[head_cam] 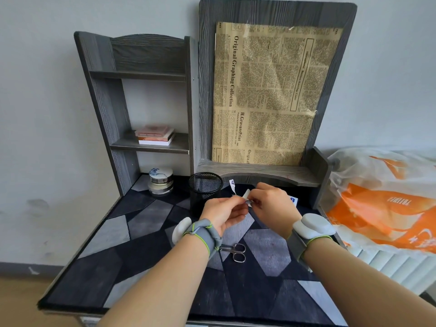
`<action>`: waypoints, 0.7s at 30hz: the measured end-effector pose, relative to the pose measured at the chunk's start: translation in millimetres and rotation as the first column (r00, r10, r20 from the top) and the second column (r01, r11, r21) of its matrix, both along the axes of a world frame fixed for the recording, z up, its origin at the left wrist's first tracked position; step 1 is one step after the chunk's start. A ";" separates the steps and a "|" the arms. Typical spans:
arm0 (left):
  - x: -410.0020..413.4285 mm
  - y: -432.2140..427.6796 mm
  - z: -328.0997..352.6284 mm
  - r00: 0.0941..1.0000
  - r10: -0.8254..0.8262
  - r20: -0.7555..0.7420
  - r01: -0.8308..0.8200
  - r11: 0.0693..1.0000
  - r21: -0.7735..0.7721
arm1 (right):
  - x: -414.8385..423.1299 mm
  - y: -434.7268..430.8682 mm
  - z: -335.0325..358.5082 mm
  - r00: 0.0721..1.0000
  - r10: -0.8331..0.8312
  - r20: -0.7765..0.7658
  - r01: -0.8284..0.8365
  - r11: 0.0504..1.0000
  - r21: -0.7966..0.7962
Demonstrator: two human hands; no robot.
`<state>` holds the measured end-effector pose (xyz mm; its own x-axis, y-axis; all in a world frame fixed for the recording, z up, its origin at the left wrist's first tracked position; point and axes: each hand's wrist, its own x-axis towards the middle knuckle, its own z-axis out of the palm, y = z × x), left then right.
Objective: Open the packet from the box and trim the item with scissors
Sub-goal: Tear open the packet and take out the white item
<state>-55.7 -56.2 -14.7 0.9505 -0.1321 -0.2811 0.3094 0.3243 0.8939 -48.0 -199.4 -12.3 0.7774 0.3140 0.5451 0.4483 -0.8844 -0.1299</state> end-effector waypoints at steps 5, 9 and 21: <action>-0.2 -0.2 0.4 1.000 -0.001 0.000 0.001 1.000 -0.005 | -0.3 -0.4 -0.1 1.000 0.004 0.012 -0.004 1.000 -0.010; -0.1 -0.3 1.1 1.000 -0.007 -0.005 0.007 1.000 0.001 | -3.4 0.6 3.0 1.000 0.023 -0.001 -0.023 1.000 -0.017; 4.8 9.3 -4.9 0.964 -0.149 0.221 0.034 0.892 0.451 | -9.5 3.5 17.8 0.908 0.070 -0.413 0.101 0.920 0.379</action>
<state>-50.9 -47.0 -19.6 0.9859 -0.1389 -0.0929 0.0735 -0.1391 0.9876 -57.6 -195.9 5.5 0.9592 0.1335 0.2491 0.2649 -0.7321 -0.6276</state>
